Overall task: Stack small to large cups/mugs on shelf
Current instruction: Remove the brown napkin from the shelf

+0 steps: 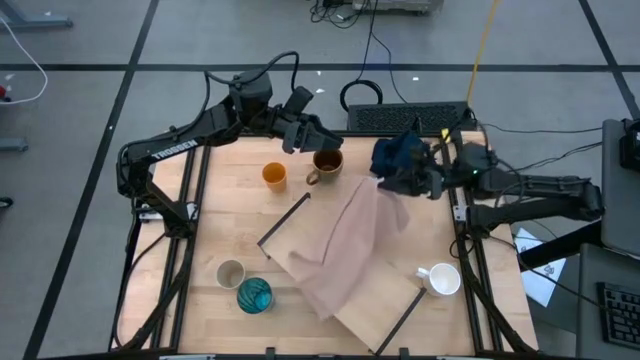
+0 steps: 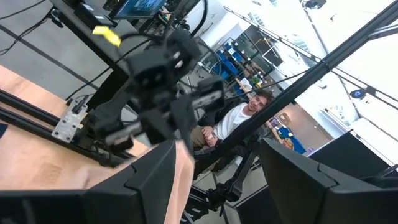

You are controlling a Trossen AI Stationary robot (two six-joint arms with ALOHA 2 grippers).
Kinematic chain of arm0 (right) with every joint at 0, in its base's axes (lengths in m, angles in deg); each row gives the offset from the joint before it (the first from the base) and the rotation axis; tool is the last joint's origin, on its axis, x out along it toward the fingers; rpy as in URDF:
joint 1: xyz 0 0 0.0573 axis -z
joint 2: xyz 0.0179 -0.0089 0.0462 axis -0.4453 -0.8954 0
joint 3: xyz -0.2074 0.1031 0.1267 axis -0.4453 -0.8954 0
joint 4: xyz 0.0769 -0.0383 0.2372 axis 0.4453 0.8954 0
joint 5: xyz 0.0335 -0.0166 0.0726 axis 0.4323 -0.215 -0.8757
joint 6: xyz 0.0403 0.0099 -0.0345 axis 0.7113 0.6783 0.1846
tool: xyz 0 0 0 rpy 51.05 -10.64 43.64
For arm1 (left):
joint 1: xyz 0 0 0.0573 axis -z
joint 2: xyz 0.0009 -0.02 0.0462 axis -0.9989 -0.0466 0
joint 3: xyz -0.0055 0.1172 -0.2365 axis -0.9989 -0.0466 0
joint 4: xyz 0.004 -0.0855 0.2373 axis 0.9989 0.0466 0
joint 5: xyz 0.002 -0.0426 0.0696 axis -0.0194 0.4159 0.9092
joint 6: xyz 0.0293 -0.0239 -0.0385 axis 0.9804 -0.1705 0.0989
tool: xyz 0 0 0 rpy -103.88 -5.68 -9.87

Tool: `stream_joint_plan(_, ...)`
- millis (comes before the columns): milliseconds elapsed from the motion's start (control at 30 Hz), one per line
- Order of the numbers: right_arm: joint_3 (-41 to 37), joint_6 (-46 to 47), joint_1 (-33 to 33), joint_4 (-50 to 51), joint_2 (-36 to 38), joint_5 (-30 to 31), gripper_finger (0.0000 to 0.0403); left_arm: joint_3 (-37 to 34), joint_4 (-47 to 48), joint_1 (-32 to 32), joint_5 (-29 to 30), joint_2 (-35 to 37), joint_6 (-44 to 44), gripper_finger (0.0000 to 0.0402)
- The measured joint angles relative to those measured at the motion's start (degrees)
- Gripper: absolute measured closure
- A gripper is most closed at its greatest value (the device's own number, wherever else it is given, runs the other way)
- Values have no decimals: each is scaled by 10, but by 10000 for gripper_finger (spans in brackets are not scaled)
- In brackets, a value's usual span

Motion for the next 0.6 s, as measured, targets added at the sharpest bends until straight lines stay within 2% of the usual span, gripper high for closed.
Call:
stream_joint_plan(300, 132, -161, 51, 168, 0, 2, 403, 0, -2, 0, 0, 0, 9, 167)
stream_joint_plan(600, 272, -269, 142, 320, 0, 6, 403, 0, -2, -1, 0, 0, 14, 167)
